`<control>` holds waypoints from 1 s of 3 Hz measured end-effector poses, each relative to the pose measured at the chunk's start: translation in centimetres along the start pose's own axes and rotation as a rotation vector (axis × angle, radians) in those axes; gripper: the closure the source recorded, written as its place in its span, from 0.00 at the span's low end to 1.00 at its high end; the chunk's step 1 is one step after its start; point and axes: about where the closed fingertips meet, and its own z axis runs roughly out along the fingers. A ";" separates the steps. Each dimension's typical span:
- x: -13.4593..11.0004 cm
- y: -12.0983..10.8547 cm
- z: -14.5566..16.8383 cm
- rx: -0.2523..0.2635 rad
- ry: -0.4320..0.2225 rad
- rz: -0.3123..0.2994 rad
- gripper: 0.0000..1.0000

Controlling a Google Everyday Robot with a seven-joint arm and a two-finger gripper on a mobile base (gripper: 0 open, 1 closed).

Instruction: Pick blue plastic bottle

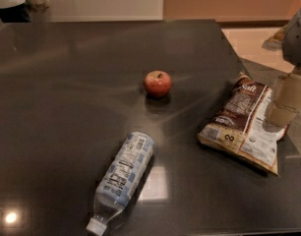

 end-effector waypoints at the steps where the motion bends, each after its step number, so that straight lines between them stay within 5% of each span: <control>1: 0.0 0.0 0.0 0.000 0.000 0.000 0.00; 2: -1.0 -0.2 -0.3 -0.008 -0.019 -0.051 0.00; 3: -4.1 0.5 1.0 -0.081 -0.065 -0.176 0.00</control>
Offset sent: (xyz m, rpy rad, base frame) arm 0.0063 0.0201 0.0063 0.0098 0.0165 0.1376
